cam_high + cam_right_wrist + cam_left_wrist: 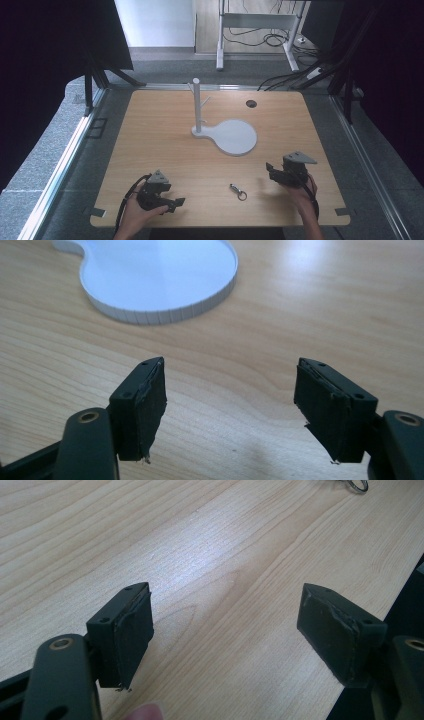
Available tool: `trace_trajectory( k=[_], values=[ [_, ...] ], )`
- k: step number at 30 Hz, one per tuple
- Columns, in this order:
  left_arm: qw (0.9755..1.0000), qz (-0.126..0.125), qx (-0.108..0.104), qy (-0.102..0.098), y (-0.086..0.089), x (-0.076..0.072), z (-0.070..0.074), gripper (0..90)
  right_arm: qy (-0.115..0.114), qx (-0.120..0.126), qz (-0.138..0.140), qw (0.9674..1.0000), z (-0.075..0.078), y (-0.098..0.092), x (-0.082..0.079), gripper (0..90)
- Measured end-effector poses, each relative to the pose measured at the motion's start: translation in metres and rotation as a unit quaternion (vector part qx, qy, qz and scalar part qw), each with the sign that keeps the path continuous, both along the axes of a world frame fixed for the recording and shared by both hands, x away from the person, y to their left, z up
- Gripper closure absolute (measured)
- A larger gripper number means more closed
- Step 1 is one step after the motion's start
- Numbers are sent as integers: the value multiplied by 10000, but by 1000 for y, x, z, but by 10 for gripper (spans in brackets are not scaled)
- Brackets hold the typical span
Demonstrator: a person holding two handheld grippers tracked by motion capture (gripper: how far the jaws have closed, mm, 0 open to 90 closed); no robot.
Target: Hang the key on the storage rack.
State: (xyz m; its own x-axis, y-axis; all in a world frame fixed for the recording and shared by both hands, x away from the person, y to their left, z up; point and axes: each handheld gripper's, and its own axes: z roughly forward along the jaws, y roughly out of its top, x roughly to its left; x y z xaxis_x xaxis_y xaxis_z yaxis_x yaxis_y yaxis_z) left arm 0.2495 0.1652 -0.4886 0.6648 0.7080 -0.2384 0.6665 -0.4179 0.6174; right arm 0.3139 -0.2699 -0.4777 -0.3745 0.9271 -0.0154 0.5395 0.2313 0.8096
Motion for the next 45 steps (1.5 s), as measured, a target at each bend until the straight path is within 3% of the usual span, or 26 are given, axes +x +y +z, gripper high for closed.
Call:
trace_trajectory(
  k=[1,6,13,17,35,41,45],
  values=[
    [10000,-8,-7,2,0,0,0,228,-155,-77,28,9998,2,-2,-2,288],
    [10000,16,-30,13,2,0,0,227,-150,-182,30,9997,-2,-2,-2,299],
    [10000,65,-59,0,6,1,1,227,-48,-190,233,9995,-6,1,-5,328],
    [10000,59,-50,19,6,1,0,228,99,-322,252,9991,-12,3,-4,339],
    [9999,69,-78,20,6,1,2,228,235,-150,295,9992,-6,-5,-7,368],
    [9999,137,-34,34,8,0,3,228,285,-71,409,9987,0,-3,-8,377],
    [9998,180,-64,-68,11,-2,10,228,432,-67,627,9971,10,-3,-6,381]
  ],
)
